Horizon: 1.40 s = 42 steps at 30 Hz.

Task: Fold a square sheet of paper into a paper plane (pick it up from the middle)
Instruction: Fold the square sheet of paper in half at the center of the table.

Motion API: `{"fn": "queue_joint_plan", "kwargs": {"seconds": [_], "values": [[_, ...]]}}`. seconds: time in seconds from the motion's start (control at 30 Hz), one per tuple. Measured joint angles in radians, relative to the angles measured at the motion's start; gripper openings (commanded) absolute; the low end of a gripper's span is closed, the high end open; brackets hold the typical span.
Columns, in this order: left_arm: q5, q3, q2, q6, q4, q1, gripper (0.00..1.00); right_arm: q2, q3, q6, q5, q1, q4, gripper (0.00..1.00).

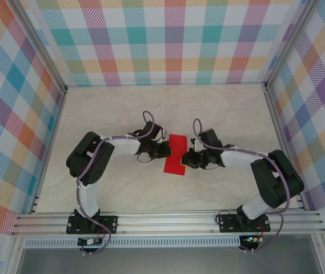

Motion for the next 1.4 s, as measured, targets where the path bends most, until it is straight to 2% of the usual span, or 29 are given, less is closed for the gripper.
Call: {"fn": "queue_joint_plan", "kwargs": {"seconds": [0.17, 0.4, 0.7, 0.97, 1.4], "values": [[0.000, 0.003, 0.000, 0.000, -0.003, 0.000, 0.00, 0.068, 0.038, 0.000, -0.011, -0.042, 0.031, 0.08], [0.000, 0.006, 0.003, 0.003, -0.010, 0.000, 0.00, 0.174, 0.039, 0.000, -0.011, -0.042, 0.045, 0.08], [-0.001, 0.016, 0.006, 0.008, -0.025, 0.000, 0.00, 0.163, 0.048, -0.001, -0.006, -0.043, 0.024, 0.08], [-0.001, 0.018, 0.006, 0.019, -0.028, 0.000, 0.00, 0.152, 0.146, -0.031, 0.006, -0.060, -0.008, 0.07], [-0.001, 0.018, 0.006, 0.021, -0.029, 0.000, 0.00, 0.253, 0.157, -0.046, 0.010, -0.087, 0.008, 0.08]]}}
